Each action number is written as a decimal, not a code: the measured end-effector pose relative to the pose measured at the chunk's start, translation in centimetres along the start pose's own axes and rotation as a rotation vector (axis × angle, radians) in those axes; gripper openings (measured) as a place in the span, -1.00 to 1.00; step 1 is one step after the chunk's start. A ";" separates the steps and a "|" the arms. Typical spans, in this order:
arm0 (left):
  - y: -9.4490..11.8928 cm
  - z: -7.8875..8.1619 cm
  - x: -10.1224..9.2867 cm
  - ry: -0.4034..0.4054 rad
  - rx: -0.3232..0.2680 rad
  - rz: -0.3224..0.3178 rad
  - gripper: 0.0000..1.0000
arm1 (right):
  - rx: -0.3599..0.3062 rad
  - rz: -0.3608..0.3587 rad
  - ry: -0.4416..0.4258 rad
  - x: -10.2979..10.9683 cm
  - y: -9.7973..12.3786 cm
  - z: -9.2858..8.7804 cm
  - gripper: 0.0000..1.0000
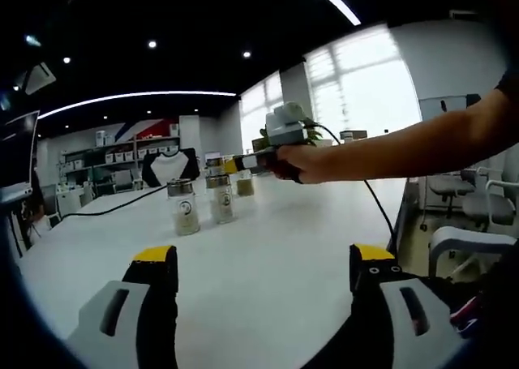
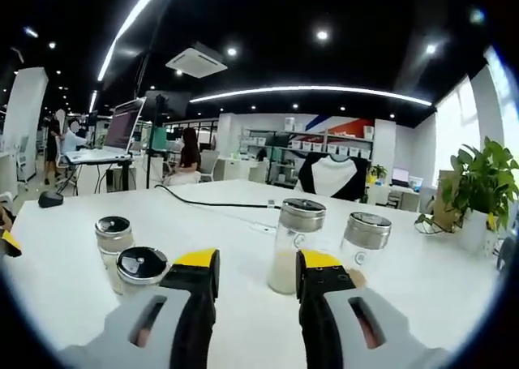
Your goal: Rotate the seasoning bottle until the label or dispensing opening points toward the visible target arrow and the bottle remains upright within the marked orientation range
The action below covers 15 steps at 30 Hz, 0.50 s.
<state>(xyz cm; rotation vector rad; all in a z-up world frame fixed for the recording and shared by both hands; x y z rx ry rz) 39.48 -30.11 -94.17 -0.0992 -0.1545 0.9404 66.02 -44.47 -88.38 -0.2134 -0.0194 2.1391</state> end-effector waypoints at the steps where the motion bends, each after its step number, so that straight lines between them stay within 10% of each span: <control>1: 0.0 0.0 0.1 0.004 -0.001 0.004 0.91 | -0.001 -0.006 0.002 -0.2 -0.3 0.0 -0.25; 15: 0.1 -0.3 1.0 0.022 0.016 0.016 0.99 | -0.001 -0.106 0.017 -2.7 -3.4 -0.3 -0.24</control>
Point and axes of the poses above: the point that each gripper's makers call its tool centre point, and the gripper's own axes: y roughly backward along the fingers, x roughly to its left, z roughly out of its top, the point moved 4 cm from there along y, roughly backward along the fingers, and after that the axes turned 12 degrees about -x, right-handed, at the moved point
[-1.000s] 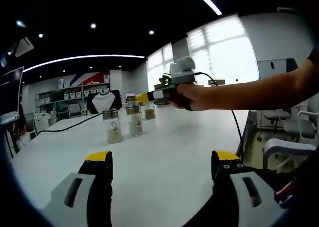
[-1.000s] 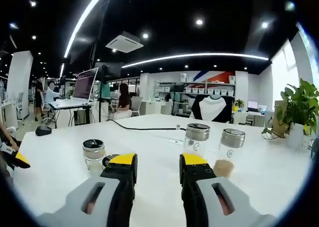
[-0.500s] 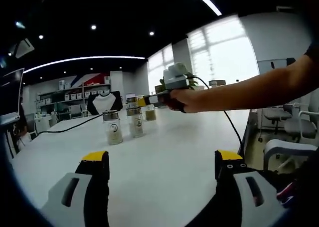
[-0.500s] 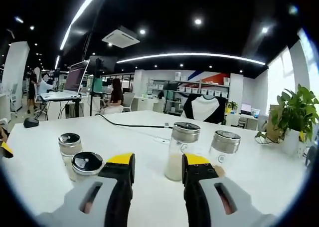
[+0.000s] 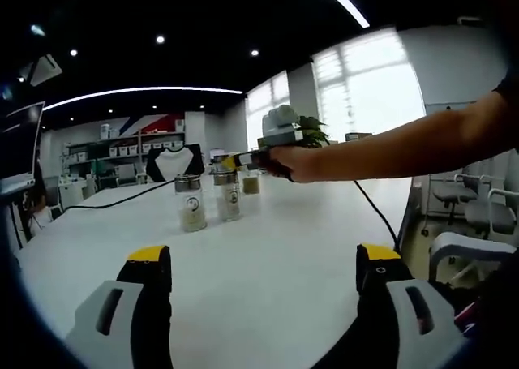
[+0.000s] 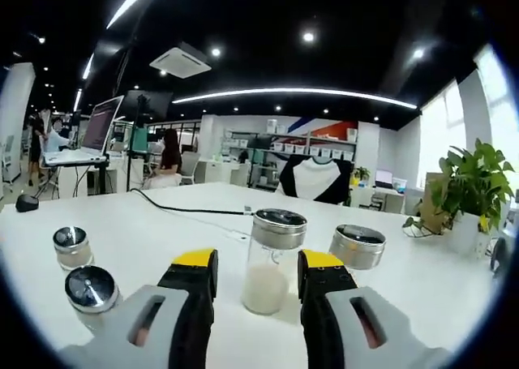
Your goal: Rotate the seasoning bottle until the label or dispensing opening points toward the visible target arrow and the bottle remains upright within the marked orientation range
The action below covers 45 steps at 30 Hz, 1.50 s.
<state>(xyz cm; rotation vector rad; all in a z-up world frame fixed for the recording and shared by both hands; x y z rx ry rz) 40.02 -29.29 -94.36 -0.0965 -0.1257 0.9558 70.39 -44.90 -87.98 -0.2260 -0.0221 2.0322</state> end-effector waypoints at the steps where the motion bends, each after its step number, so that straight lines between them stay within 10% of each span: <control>1: 0.0 0.0 0.0 -0.014 -0.003 -0.009 0.91 | -0.001 -0.004 -0.001 -0.1 -0.2 -0.1 -0.24; 21: -0.3 -0.6 1.2 -0.048 0.032 0.011 0.92 | -0.031 -0.046 -0.045 -1.1 -4.5 -1.6 -0.14; 45: -0.2 -0.6 1.7 -0.030 0.033 0.019 0.89 | -0.042 -0.050 -0.109 -1.2 -4.7 -1.7 -0.22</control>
Point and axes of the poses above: the point that each gripper's makers call its tool centre point, and the gripper's own axes: y roughly backward along the fingers, x roughly to its left, z roughly out of its top, the point moved 4 cm from there along y, roughly backward along the fingers, and after that the axes turned 12 degrees about -x, right-handed, at the moved point
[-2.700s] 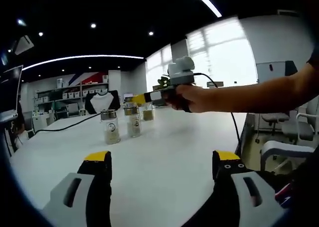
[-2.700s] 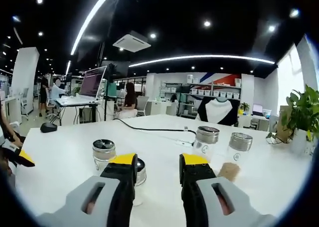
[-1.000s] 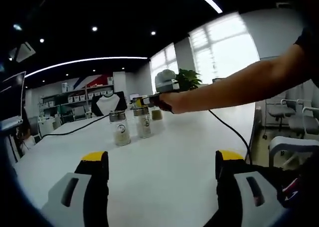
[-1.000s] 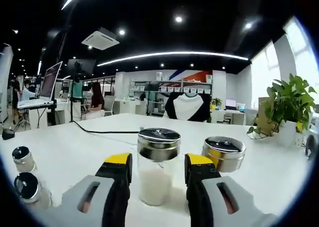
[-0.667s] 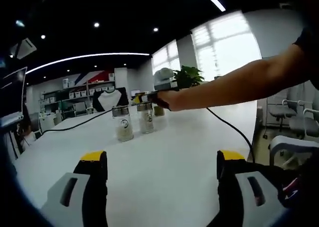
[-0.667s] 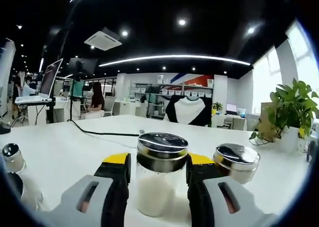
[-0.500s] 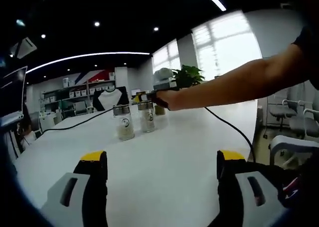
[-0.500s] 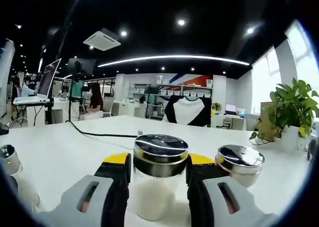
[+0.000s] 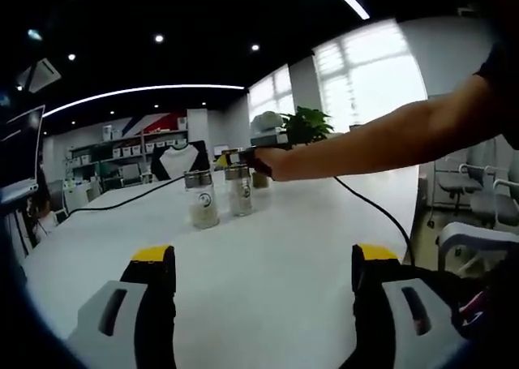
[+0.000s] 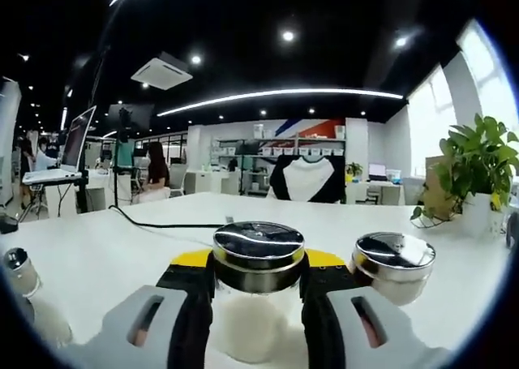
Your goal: Rotate the seasoning bottle until the label or dispensing opening points toward the visible target arrow and the bottle remains upright within the marked orientation range
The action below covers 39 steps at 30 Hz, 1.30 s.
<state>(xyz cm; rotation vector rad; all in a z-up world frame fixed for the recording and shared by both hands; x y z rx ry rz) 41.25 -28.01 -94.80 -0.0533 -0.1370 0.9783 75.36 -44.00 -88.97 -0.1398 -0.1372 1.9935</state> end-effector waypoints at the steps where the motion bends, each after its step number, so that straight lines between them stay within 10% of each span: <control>1: 0.0 0.0 0.0 -0.001 0.000 -0.001 0.89 | 0.002 -0.002 -0.008 0.1 0.3 0.1 -0.22; 22: -0.6 0.5 -1.7 0.025 -0.018 -0.013 0.83 | 0.002 0.048 -0.122 -0.5 4.4 1.5 -0.23; 39: -1.0 1.1 -3.4 0.011 -0.023 -0.049 0.78 | -0.038 0.120 -0.012 1.6 9.5 3.8 -0.23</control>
Point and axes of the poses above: the point that each gripper's makers call its tool centre point, and the gripper's own axes: y roughly backward along the fingers, x roughly to its left, z roughly out of its top, the point moved 4 cm from there along y, roughly backward along the fingers, and after that the axes turned 12 degrees about -x, right-handed, at the moved point
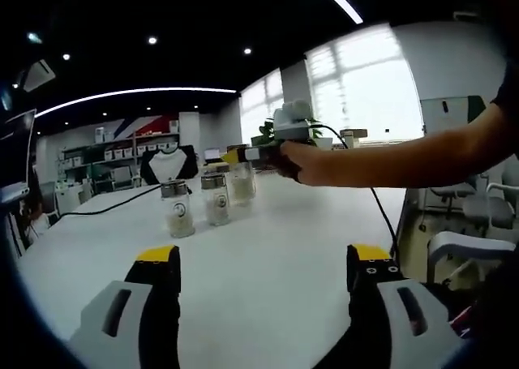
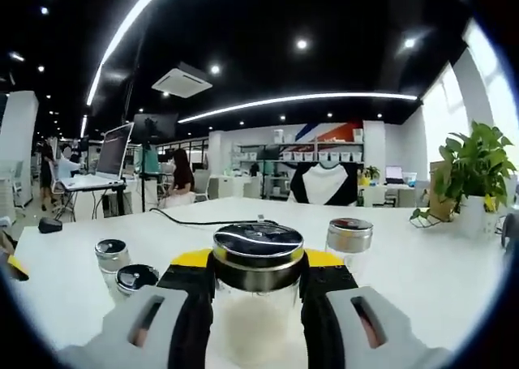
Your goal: Rotate the seasoning bottle until the label or dispensing opening points toward the visible target arrow and the bottle remains upright within the marked orientation range
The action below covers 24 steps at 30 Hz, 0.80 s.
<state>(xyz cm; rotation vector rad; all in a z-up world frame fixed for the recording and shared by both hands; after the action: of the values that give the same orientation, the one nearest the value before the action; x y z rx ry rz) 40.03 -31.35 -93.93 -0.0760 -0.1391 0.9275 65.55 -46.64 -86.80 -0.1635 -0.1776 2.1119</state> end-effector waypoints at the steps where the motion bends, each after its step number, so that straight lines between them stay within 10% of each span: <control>1: 0.0 0.0 0.0 0.001 0.000 0.000 0.78 | -0.002 0.005 0.006 0.1 0.2 0.2 -0.23; 24: 0.4 1.5 -0.8 -0.033 -0.015 -0.010 0.76 | -0.043 0.024 0.065 4.7 10.2 3.2 -0.23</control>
<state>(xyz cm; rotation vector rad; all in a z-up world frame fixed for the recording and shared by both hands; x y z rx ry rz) 39.03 -31.76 -92.55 -0.0736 -0.1765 0.9181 53.99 -48.03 -85.84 -0.2609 -0.1833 2.1249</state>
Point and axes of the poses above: the point that each gripper's makers call its tool centre point, and the gripper's own axes: y roughly backward along the fingers, x roughly to its left, z roughly out of its top, the point moved 4 cm from there along y, roughly backward along the fingers, and after that the axes turned 12 degrees about -x, right-handed, at the moved point
